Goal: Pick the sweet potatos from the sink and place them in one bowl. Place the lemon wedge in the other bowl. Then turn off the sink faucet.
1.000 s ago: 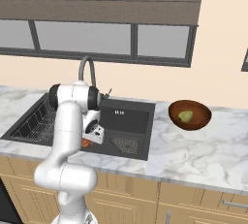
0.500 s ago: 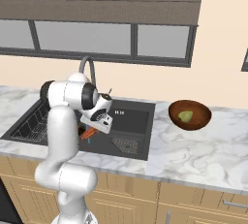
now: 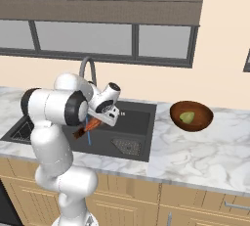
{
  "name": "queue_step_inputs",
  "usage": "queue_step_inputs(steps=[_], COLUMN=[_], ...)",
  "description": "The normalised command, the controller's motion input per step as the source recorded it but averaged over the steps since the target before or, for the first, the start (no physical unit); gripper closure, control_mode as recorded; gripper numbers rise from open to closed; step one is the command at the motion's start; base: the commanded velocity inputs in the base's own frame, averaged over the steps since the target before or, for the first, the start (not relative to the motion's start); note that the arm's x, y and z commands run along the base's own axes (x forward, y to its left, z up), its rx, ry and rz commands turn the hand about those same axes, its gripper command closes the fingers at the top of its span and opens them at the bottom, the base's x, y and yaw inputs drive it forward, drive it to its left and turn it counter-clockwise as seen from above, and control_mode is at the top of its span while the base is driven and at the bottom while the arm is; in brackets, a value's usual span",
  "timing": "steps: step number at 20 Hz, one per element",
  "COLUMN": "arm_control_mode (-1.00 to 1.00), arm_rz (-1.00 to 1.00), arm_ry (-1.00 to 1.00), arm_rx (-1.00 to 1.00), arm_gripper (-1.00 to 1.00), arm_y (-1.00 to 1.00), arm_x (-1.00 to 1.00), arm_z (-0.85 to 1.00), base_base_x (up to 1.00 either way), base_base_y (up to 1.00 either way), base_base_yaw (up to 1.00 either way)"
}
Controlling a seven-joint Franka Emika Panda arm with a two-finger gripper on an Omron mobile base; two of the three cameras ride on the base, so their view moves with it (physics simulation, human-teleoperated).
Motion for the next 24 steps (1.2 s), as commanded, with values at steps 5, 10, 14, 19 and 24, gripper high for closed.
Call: queue_step_inputs(steps=[5, 10, 14, 19, 24], arm_control_mode=[-1.0, -1.0, -1.0, -1.0, -1.0], arm_rz=[-0.1, -0.11, -0.06, -0.04, 0.0], arm_ry=[-0.02, 0.0, 0.0, 0.0, 0.0], arm_rx=[0.0, -0.04, -0.09, -0.11, -0.13], arm_gripper=[1.0, 1.0, 1.0, 1.0, 1.0], arm_y=[0.0, 0.23, 0.85, 1.0, 1.0], arm_x=[-0.99, -1.0, -1.0, -1.0, -0.76], arm_z=[1.0, 0.69, 0.51, 0.58, 0.47], base_base_x=[0.0, 0.0, 0.0, 0.0, 0.0], base_base_y=[0.0, 0.0, 0.0, 0.0, 0.0], base_base_yaw=[0.0, 0.0, 0.0, 0.0, 0.0])
